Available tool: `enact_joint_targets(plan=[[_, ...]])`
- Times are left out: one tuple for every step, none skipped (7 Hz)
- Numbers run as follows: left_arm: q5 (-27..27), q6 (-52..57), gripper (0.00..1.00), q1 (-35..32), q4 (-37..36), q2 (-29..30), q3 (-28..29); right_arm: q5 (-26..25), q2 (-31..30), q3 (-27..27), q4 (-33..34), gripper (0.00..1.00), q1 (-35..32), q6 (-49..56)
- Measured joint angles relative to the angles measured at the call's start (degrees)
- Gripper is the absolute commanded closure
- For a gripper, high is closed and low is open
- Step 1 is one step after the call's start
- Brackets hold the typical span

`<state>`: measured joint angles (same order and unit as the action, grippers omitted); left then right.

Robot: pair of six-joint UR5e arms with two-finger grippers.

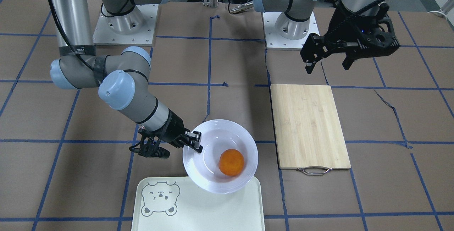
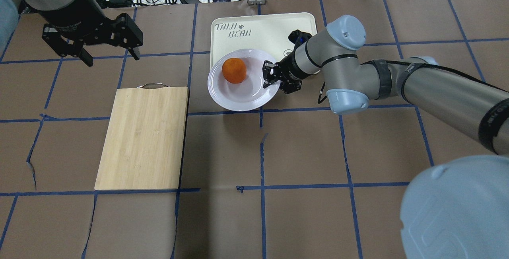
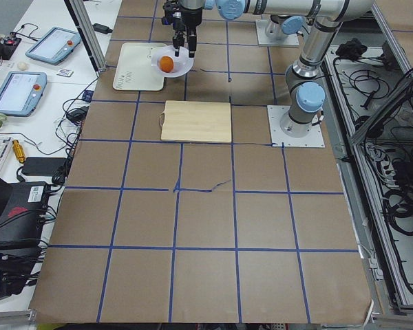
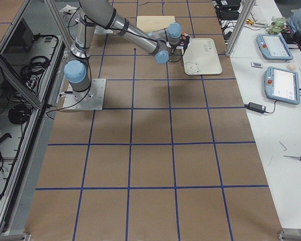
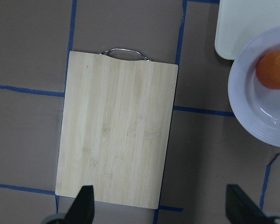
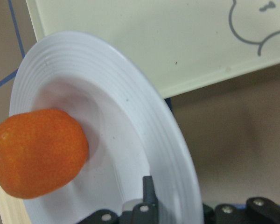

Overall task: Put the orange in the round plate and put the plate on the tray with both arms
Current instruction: 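Move the plate with the right gripper onto the bear tray and release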

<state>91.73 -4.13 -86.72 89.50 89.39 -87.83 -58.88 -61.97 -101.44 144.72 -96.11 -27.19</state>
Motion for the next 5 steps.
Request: enact_joint_targets(plan=[[-0.1, 0.0, 0.00, 0.0, 0.0, 0.0, 0.0, -0.2, 3.2, 4.1, 0.0, 0.94, 0.9, 0.1], [-0.2, 0.0, 0.00, 0.1, -0.1, 0.0, 0.0, -0.3, 6.8, 8.7, 0.0, 0.94, 1.9, 0.4], [-0.2, 0.0, 0.00, 0.1, -0.1, 0.0, 0.0, -0.4, 10.0, 12.8, -0.1, 0.94, 2.6, 0.6], [-0.1, 0.0, 0.00, 0.1, -0.1, 0.0, 0.0, -0.5, 12.3, 15.6, -0.4, 0.89, 3.0, 0.8], [0.0, 0.0, 0.00, 0.1, -0.1, 0.0, 0.0, -0.5, 13.9, 17.1, -0.7, 0.79, 3.8, 1.0]])
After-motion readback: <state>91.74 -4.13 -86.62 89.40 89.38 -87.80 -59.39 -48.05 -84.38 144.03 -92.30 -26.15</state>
